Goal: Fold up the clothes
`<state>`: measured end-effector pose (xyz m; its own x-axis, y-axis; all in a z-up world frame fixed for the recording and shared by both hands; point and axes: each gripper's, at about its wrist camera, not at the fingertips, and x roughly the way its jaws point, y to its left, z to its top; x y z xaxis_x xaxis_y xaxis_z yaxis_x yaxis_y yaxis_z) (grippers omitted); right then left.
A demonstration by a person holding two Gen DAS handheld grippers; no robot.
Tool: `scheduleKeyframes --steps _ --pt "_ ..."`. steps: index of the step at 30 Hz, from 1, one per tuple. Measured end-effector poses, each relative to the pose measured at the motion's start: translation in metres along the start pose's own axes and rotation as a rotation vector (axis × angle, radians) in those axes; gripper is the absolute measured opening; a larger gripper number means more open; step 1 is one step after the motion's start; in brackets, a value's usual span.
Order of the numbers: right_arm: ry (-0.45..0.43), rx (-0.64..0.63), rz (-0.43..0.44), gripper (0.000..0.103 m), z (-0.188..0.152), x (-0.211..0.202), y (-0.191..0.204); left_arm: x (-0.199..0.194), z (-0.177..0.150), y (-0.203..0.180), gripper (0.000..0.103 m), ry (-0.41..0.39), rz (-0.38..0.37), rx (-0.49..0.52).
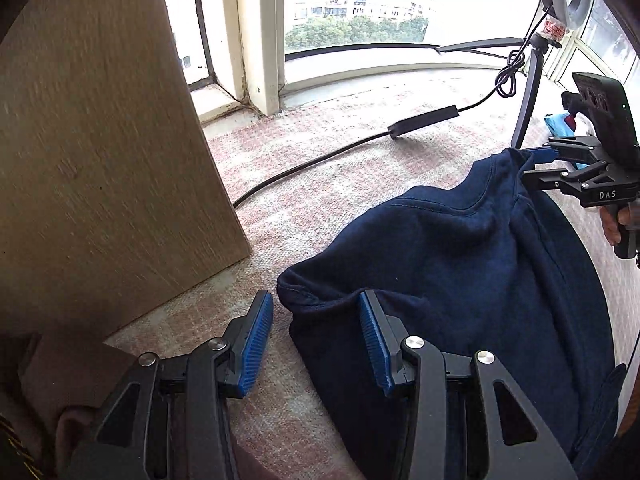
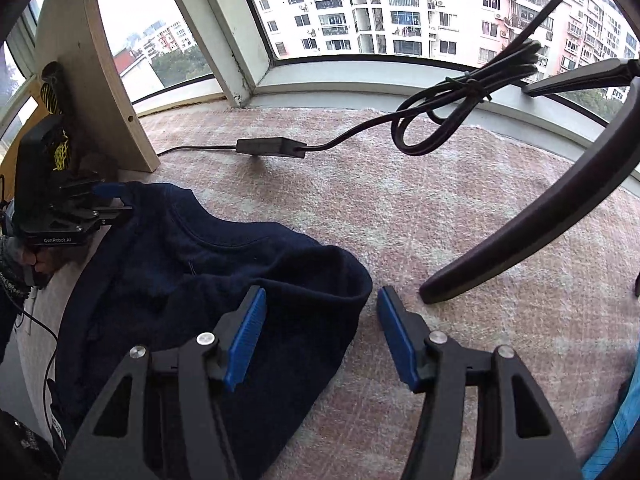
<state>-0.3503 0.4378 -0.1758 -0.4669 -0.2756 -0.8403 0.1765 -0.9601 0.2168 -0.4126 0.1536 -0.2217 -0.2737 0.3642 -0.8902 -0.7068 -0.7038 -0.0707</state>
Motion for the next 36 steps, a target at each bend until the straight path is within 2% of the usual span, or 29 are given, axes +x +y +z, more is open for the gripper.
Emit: scheduleKeyframes --steps 1,3,4,5,7,11,16,20,25,29,32,36 --pt "-0.008 -0.001 0.003 0.036 0.001 0.001 -0.001 0.000 0.000 -0.002 0.039 -0.006 -0.012 0.014" --pt "0.005 0.007 0.031 0.019 0.004 0.004 -0.003 -0.001 -0.001 -0.007 0.023 -0.019 -0.035 0.042" --pt "0.013 0.010 0.053 0.012 0.005 0.006 -0.003 0.000 0.000 -0.014 0.019 -0.023 -0.055 0.054" --pt "0.017 0.006 0.063 0.012 0.005 0.006 -0.002 -0.001 0.000 -0.014 0.012 -0.027 -0.072 0.059" --pt "0.019 -0.022 0.052 0.010 0.005 0.003 0.003 -0.003 0.001 -0.015 0.010 -0.032 -0.081 0.060" --pt "-0.025 -0.002 0.089 0.009 0.010 -0.026 0.009 -0.026 -0.004 -0.012 0.009 -0.049 -0.081 0.045" --pt "-0.092 -0.026 0.100 0.009 0.012 -0.088 0.038 -0.091 -0.009 -0.035 0.009 -0.111 -0.081 0.088" --pt "-0.144 -0.078 0.105 0.008 -0.006 -0.154 0.080 -0.151 -0.027 -0.055 0.009 -0.158 -0.066 0.124" --pt "-0.205 -0.140 0.103 0.008 -0.057 -0.231 0.136 -0.229 -0.079 -0.087 0.009 -0.222 -0.049 0.155" --pt "-0.218 -0.147 0.097 0.008 -0.116 -0.266 0.167 -0.278 -0.136 -0.111 0.009 -0.238 -0.051 0.176" --pt "-0.202 -0.124 0.098 0.008 -0.164 -0.268 0.178 -0.283 -0.179 -0.127 0.009 -0.218 -0.068 0.175" --pt "-0.148 -0.066 0.083 0.008 -0.230 -0.247 0.184 -0.273 -0.234 -0.144 0.009 -0.159 -0.109 0.148"
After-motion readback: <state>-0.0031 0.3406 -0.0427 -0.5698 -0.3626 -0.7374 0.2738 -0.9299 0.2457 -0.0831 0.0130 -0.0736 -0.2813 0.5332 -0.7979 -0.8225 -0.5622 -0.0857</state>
